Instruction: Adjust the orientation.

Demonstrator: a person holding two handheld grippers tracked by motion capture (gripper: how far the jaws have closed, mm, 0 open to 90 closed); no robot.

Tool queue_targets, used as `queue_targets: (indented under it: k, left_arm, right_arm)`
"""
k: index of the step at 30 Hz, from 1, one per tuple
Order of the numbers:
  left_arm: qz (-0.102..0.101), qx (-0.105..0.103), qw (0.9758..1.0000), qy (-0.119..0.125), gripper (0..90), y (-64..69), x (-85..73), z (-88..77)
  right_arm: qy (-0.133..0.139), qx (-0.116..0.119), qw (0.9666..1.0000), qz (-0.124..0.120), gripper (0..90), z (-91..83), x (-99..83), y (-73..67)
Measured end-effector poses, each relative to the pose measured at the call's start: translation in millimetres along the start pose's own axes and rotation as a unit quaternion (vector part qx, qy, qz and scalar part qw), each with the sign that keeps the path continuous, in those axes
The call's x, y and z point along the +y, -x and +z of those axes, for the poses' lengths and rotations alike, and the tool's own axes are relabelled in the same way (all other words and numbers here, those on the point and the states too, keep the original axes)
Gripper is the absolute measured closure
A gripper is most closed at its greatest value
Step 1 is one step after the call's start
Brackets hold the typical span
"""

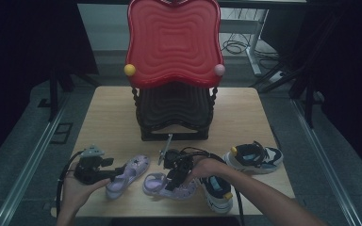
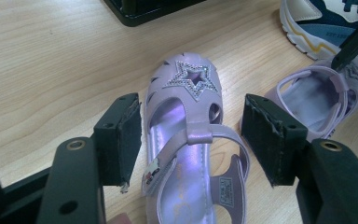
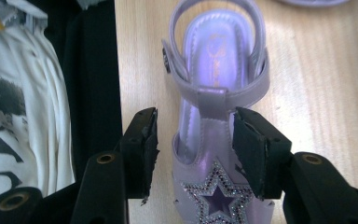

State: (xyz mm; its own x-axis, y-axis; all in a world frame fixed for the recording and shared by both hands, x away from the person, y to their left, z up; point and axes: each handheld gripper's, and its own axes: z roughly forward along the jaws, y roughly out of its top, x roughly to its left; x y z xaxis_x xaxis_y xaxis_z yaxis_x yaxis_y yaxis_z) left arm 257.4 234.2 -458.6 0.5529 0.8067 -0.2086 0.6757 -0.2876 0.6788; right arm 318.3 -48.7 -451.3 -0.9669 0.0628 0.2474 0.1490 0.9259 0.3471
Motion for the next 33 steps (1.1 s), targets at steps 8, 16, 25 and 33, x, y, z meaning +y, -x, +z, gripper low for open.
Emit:
queue_targets:
  k: [8,16,25,33]
  left_arm:
    - [0.002,0.0,1.0,0.001,38.4,0.6,0.3,-0.6]
    - [0.005,0.003,0.9999,0.012,39.1,2.4,1.1,-4.3]
    - [0.017,-0.006,0.9994,0.031,44.2,7.6,2.7,-11.1]
    - [0.031,-0.012,0.9986,0.041,59.5,13.9,4.4,-16.3]
  right_arm:
    - [0.019,-0.008,0.9997,0.012,50.5,-11.6,-2.4,-1.9]
    - [0.045,-0.018,0.9987,0.016,51.2,-26.7,-9.6,-6.5]
    - [0.097,-0.04,0.9937,0.038,53.1,-47.9,-26.4,-14.7]
    - [0.163,-0.068,0.9818,0.07,61.3,-67.6,-53.7,-27.6]
